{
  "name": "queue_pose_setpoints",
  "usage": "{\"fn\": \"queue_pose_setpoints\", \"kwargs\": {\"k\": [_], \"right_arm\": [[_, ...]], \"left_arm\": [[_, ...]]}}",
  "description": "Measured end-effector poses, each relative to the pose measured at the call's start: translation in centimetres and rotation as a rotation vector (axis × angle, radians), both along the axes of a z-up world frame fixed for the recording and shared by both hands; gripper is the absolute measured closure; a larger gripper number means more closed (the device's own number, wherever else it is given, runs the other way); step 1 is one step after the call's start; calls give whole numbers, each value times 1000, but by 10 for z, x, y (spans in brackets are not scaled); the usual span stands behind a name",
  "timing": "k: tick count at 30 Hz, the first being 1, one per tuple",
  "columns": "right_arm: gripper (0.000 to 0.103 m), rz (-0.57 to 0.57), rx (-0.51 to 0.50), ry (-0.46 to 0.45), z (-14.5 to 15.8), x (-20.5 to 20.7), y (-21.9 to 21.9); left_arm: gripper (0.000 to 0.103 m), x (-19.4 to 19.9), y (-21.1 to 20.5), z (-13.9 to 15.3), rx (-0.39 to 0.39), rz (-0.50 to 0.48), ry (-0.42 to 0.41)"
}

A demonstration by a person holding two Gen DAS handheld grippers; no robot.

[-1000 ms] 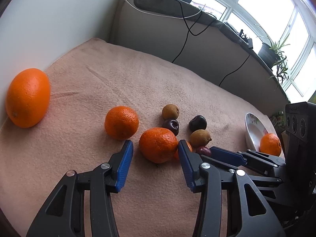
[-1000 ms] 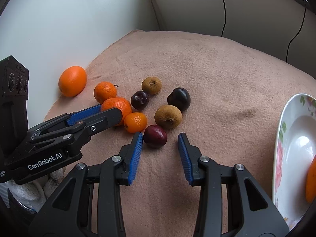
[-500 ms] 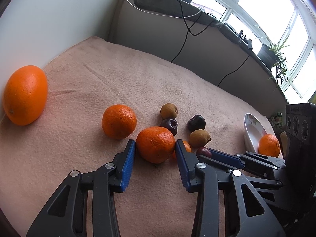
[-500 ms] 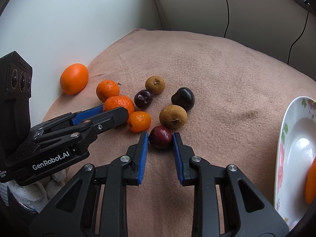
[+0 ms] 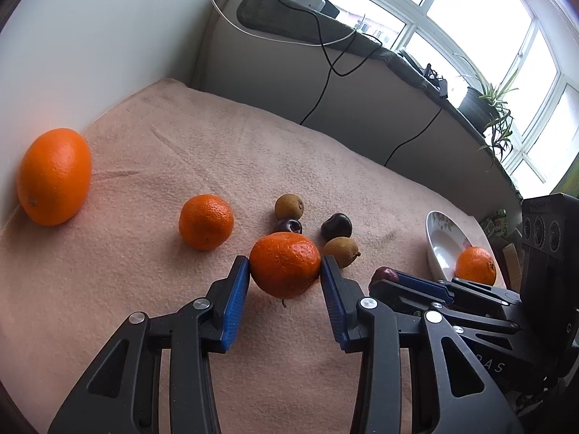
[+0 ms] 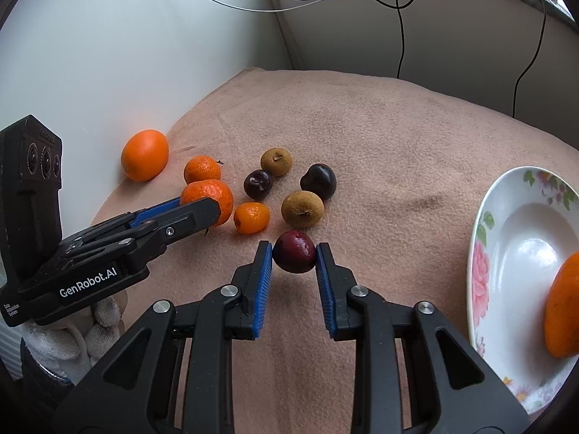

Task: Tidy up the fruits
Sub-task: 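Carry the mandarin and plum onto the plate and open both grippers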

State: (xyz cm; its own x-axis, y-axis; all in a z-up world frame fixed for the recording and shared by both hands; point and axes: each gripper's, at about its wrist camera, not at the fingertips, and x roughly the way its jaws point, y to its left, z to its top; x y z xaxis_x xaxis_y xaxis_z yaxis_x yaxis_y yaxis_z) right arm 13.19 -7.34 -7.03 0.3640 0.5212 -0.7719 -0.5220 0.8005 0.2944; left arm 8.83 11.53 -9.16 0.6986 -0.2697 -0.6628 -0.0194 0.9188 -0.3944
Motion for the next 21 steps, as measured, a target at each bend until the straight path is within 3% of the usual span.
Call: {"fn": "queue_pose_setpoints", "kwargs": {"k": [11, 21], "right_arm": [[77, -67, 6, -67, 28, -2, -42], [77, -153, 19, -73, 34, 1, -94]], "left_arm": [[64, -2, -40, 19, -19, -97, -44], [64, 0, -91, 26, -38, -218, -55]]}}
